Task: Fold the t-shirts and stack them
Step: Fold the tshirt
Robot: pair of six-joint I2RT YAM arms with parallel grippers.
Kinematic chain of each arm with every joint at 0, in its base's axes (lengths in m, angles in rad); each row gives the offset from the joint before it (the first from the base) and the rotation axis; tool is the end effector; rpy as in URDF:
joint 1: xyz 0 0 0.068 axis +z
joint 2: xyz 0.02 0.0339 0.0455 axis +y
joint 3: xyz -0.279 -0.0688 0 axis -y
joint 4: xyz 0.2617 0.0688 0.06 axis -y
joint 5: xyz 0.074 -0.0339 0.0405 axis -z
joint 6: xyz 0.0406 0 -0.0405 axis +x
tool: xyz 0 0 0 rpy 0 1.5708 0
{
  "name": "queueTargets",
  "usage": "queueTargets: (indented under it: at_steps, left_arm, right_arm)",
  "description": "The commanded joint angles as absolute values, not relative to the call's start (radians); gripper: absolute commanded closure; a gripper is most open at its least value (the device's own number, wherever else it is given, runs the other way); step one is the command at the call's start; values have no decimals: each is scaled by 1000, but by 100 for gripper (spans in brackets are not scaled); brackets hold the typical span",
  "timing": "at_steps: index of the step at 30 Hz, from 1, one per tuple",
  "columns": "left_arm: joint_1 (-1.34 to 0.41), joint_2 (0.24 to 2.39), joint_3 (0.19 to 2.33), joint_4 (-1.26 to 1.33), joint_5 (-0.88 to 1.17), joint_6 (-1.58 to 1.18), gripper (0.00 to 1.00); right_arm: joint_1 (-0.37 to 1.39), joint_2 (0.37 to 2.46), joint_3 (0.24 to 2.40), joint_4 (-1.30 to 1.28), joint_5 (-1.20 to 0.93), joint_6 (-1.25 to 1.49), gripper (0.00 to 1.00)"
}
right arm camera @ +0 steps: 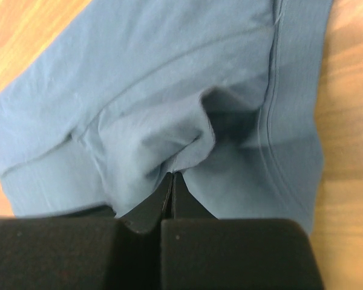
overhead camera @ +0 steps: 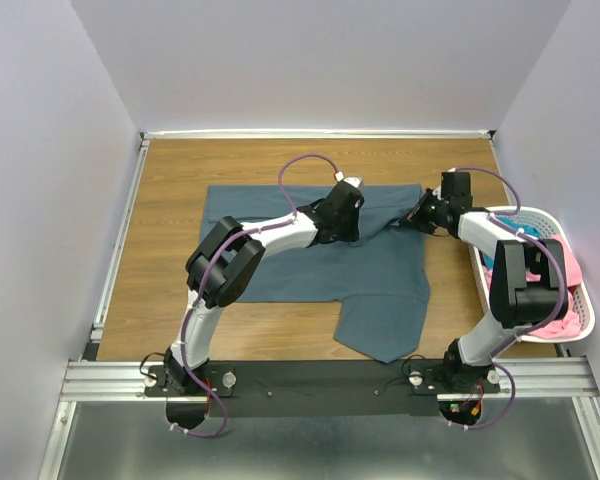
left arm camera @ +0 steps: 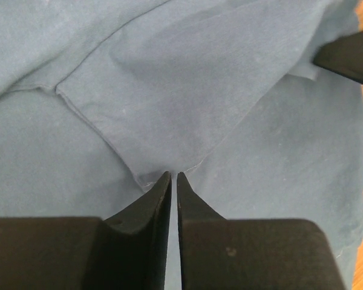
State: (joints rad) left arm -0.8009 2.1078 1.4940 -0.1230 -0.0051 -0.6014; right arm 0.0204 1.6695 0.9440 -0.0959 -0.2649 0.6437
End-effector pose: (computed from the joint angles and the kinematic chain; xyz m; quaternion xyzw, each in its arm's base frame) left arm 0.3455 -0.3560 0.1745 0.0900 0.9099 -0.2595 0.3110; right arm 0.3599 0.0180 0.1795 0.2368 0.8929 0.2344 0.3029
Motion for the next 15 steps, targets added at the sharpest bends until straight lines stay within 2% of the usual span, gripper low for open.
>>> queueTargets:
  at_steps: [1, 2, 3, 5, 6, 9, 15]
  left_arm:
    - [-808, 2066, 1487, -152, -51, -624, 71]
    - [-808, 2059, 1476, -147, -51, -627, 65]
    - [-808, 2045, 1454, -143, -51, -629, 53]
    - [-808, 2037, 1433, -134, -45, -629, 38]
    - [-808, 2036, 1427, -132, -41, -630, 35]
    - [-808, 2042, 1411, -115, -26, -630, 32]
    - [-808, 2062, 1430, -98, -21, -623, 32]
  right_arm:
    - [15, 1608, 986, -259, -301, 562, 100]
    - [15, 1597, 986, -276, -301, 555, 99]
    - [14, 1586, 983, -290, -305, 549, 99]
    - [11, 1553, 971, -325, -307, 537, 100]
    - [11, 1545, 966, -346, -308, 531, 100]
    - [8, 1510, 948, -376, -307, 515, 100]
    - [5, 1489, 931, -394, -301, 500, 100]
